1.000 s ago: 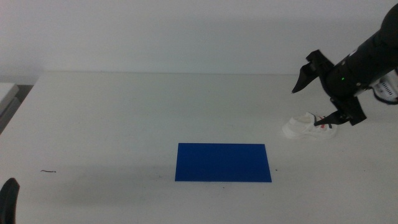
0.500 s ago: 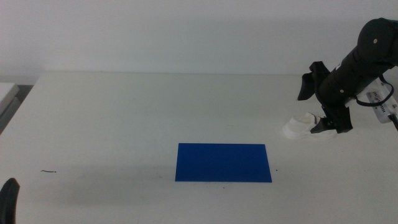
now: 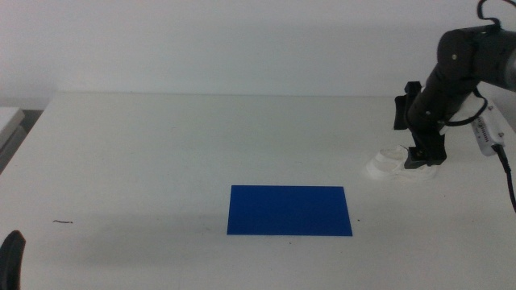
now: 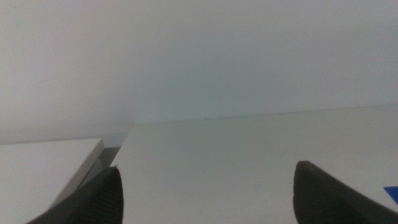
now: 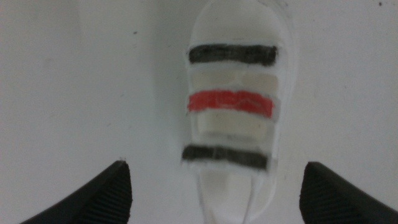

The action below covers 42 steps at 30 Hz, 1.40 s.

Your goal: Use one arm to grab the shoe from the table and place it on the mat.

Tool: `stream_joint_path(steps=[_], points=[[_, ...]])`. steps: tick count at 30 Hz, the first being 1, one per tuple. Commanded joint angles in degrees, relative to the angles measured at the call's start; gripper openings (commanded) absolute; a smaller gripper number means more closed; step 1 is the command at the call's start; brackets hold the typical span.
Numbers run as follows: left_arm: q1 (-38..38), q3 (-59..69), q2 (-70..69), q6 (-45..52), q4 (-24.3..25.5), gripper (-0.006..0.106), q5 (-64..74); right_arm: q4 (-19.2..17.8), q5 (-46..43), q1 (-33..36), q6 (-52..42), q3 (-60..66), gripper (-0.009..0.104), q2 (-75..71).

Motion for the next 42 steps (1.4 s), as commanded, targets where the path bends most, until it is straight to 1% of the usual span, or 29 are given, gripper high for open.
stream_joint_path(steps=[1, 4, 5, 6, 7, 8, 10, 11, 13, 14, 15, 18, 22, 24, 25, 27, 29, 32, 33, 37, 39, 40, 41, 42], points=[[0.0, 0.0, 0.3, -0.2, -0.2, 0.094, -0.7, -1.2, 4.1, 0.1, -0.7, -3.4, 0.093, 2.8], [0.0, 0.0, 0.3, -0.2, -0.2, 0.094, -0.7, -0.8, 6.9, 0.1, -1.7, -6.6, 0.092, 6.1], [0.0, 0.0, 0.3, -0.2, -0.2, 0.094, -0.7, -0.3, 7.7, 0.1, -1.8, -7.2, 0.090, 7.0], [0.0, 0.0, 0.3, -0.2, -0.2, 0.094, -0.7, 0.1, 8.4, 0.1, -1.9, -7.7, 0.086, 7.5], [0.0, 0.0, 0.3, -0.2, -0.2, 0.094, -0.7, 0.4, 8.7, 0.1, -1.9, -8.0, 0.079, 7.8], [0.0, 0.0, 0.3, -0.2, -0.2, 0.094, -0.7, 0.4, 8.9, 0.1, -1.9, -8.3, 0.068, 7.9], [0.0, 0.0, 0.3, -0.2, -0.2, 0.094, -0.7, -0.1, 10.8, 0.1, -2.0, -8.7, 0.043, 7.9], [0.0, 0.0, 0.3, -0.2, -0.2, 0.094, -0.7, -0.2, 12.3, 0.1, -2.6, -9.5, 0.028, 7.9], [0.0, 0.0, 0.3, -0.2, -0.2, 0.094, -0.7, 0.1, 15.9, 0.5, -3.7, -12.0, 0.004, 7.9], [0.0, 0.0, 0.3, -0.2, -0.2, 0.094, -0.7, 0.4, 16.3, 1.1, -4.1, -13.4, -0.002, 7.6], [0.0, 0.0, 0.3, -0.2, -0.2, 0.094, -0.7, 0.2, 16.3, 1.9, -4.1, -14.1, -0.002, 7.3], [0.0, 0.0, 0.3, -0.2, -0.2, 0.094, -0.7, -1.9, 16.3, 6.8, -4.5, -17.3, -0.002, 6.3], [0.0, 0.0, 0.3, -0.2, -0.2, 0.094, -0.7, -1.5, 16.3, 15.2, -6.5, -18.9, -0.002, 5.6], [0.0, 0.0, 0.3, -0.2, -0.2, 0.094, -0.7, -1.4, 16.3, 19.4, -11.4, -19.2, -0.002, 5.5], [0.0, 0.0, 0.3, -0.2, -0.2, 0.094, -0.7, -1.6, 16.3, 21.5, -15.0, -19.2, -0.002, 5.5], [0.0, 0.0, 0.3, -0.2, -0.2, 0.094, -0.7, -2.1, 16.3, 25.1, -26.0, -19.2, -0.002, 5.7], [0.0, 0.0, 0.3, -0.2, -0.2, 0.094, -0.7, -3.7, 16.3, 28.5, -44.1, -19.2, -0.002, 5.9], [0.0, 0.0, 0.3, -0.2, -0.2, 0.094, -0.7, -3.5, 16.3, 32.4, -68.1, -19.2, -0.002, 5.9], [0.0, 0.0, 0.3, -0.2, -0.2, 0.094, -0.7, -3.4, 16.3, 33.3, -74.5, -19.2, -0.002, 5.9], [0.0, 0.0, 0.3, -0.2, -0.2, 0.094, -0.7, -3.6, 16.3, 36.6, -88.4, -19.2, -0.002, 5.9], [0.0, 0.0, 0.3, -0.2, -0.2, 0.094, -0.7, -3.9, 16.3, 37.6, -99.7, -19.1, -0.002, 6.0], [0.0, 0.0, 0.3, -0.2, -0.2, 0.094, -0.7, -3.9, 16.3, 37.8, -107.6, -19.1, -0.002, 6.0], [0.0, 0.0, 0.3, -0.2, -0.2, 0.094, -0.7, -3.7, 16.3, 38.0, -115.4, -19.1, -0.002, 6.0], [0.0, 0.0, 0.3, -0.2, -0.2, 0.094, -0.7, -2.6, 16.3, 38.1, -121.3, -19.1, -0.002, 6.1]])
